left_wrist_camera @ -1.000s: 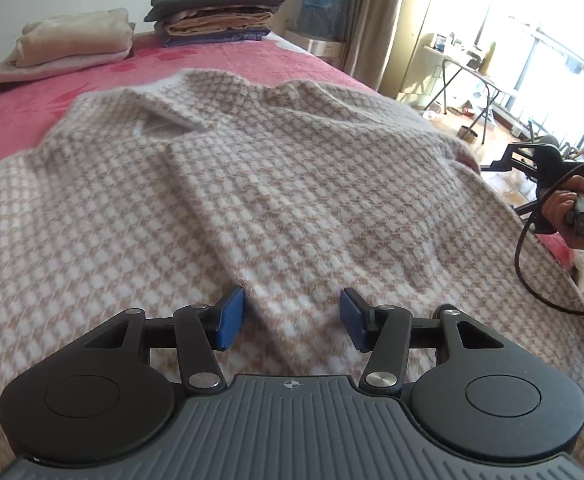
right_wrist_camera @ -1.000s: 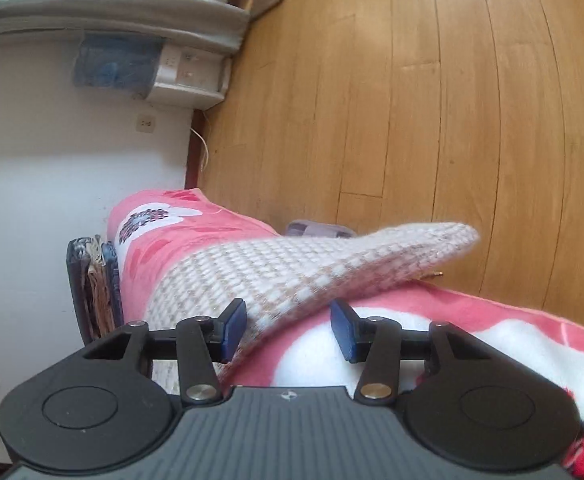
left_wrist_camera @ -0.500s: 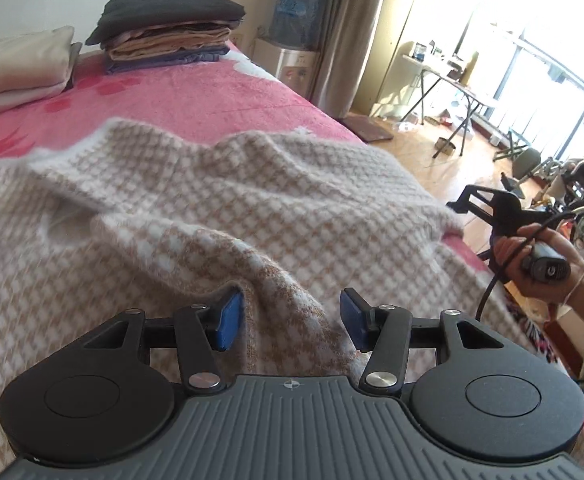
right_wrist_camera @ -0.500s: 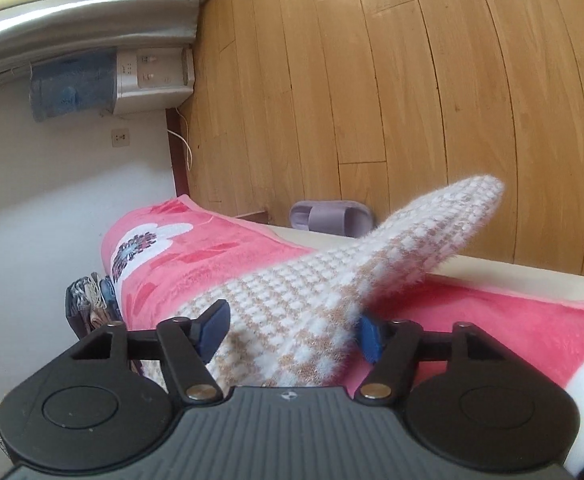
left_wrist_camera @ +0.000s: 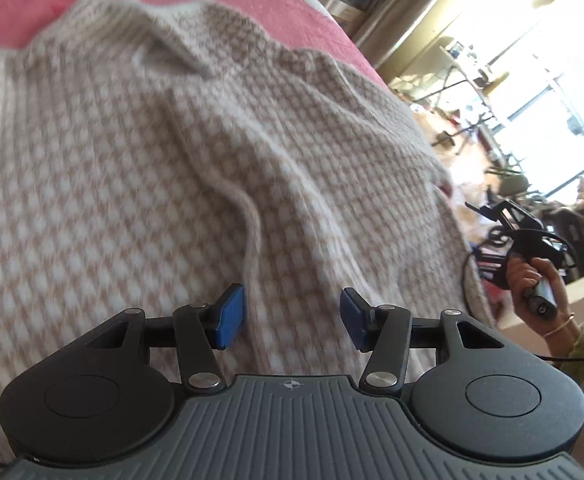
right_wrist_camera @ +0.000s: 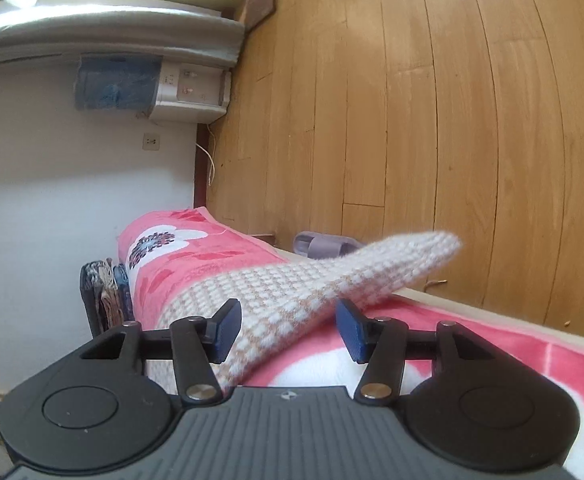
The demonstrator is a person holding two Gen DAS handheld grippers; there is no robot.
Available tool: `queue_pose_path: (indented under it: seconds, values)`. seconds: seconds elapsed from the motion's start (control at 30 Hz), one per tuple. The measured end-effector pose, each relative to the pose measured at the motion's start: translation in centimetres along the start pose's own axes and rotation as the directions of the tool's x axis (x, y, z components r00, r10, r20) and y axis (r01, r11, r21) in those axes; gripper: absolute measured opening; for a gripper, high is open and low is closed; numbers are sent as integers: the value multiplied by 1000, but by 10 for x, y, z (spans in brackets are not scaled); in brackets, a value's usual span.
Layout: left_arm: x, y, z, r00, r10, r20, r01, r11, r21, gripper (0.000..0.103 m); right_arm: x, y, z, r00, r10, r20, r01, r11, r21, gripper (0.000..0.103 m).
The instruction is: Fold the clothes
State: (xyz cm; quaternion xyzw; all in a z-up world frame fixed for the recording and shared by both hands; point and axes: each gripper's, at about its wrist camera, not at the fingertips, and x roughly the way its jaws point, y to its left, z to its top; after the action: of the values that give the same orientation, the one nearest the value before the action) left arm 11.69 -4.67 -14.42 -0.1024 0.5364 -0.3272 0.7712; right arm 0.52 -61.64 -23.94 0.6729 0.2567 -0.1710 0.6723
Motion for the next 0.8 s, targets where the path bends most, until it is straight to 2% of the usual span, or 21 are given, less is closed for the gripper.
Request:
queue_pose_path:
  seconds: [0.1, 0.17, 0.23, 0.33, 0.43, 0.5, 0.57, 0.6, 0.67, 0.7, 0.8]
  values:
    - [-11, -8, -25, 998, -43, -39, 46, 997, 70, 52, -34, 24, -14, 1000, 5, -7, -6, 985, -171, 57]
    - [-15, -12, -45, 993, -78, -85, 86, 991, 99, 52, -57, 42, -26, 1000, 6, -20, -12, 953, -301, 57]
    - [-17, -17, -65, 986, -106, -129, 123, 985, 124, 52, -77, 61, -53, 998, -21, -61, -9, 891, -454, 57]
    - [-15, -20, -94, 969, -153, -192, 173, 981, 90, 52, -99, 83, -97, 989, -78, -127, -22, 767, -641, 57]
    - [-13, -24, -118, 955, -199, -220, 215, 975, 52, 50, -108, 85, -147, 953, -159, -258, -88, 668, -739, 56]
    - [-12, -26, -135, 944, -230, -236, 243, 970, 28, 48, -113, 81, -177, 930, -224, -293, -95, 621, -778, 56]
    - [-7, -29, -146, 932, -248, -263, 258, 966, 4, 39, -119, 71, -194, 919, -255, -302, -88, 613, -785, 56]
    - [-4, -30, -151, 927, -255, -274, 264, 965, -4, 35, -122, 64, -199, 915, -260, -307, -83, 625, -776, 56]
    - [0, -34, -157, 927, -254, -277, 266, 964, 4, 21, -124, 52, -206, 914, -260, -313, -74, 650, -756, 56]
    - [2, -37, -160, 929, -249, -275, 263, 965, 15, 8, -125, 47, -209, 912, -261, -316, -72, 657, -751, 56]
    - [3, -45, -161, 932, -254, -259, 268, 963, 19, 2, -121, 41, -217, 909, -263, -325, -71, 670, -739, 56]
